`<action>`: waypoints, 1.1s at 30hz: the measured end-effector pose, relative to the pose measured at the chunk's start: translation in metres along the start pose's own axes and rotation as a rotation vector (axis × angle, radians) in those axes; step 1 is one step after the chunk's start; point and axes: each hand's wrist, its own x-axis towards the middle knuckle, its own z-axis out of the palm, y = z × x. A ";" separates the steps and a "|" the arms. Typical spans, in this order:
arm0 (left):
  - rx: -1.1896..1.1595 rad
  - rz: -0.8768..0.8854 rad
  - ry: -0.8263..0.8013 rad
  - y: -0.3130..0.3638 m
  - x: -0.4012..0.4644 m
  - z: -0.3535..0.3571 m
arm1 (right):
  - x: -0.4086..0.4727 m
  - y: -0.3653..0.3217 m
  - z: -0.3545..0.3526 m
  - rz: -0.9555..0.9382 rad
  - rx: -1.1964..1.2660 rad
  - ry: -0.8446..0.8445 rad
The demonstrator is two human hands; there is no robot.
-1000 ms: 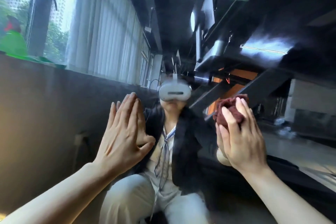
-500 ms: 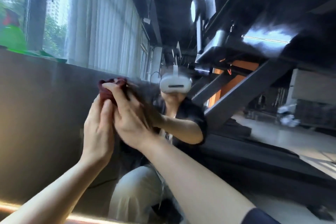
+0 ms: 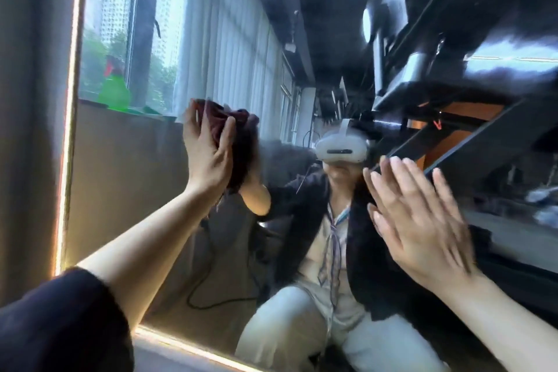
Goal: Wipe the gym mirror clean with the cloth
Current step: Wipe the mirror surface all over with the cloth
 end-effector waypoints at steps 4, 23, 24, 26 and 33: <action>0.242 0.103 0.034 0.032 -0.029 0.076 | -0.030 0.037 0.011 0.021 -0.121 -0.093; 0.314 0.646 -0.169 0.080 -0.145 0.147 | -0.040 0.039 0.029 0.025 -0.053 -0.043; 0.326 0.689 -0.199 0.068 -0.151 0.140 | -0.040 0.039 0.029 0.025 -0.047 -0.046; 0.378 0.605 -0.202 0.034 -0.141 0.118 | -0.040 0.040 0.030 0.022 -0.056 -0.042; 0.235 -0.129 0.271 0.009 -0.090 0.091 | -0.039 0.038 0.029 0.013 -0.076 -0.032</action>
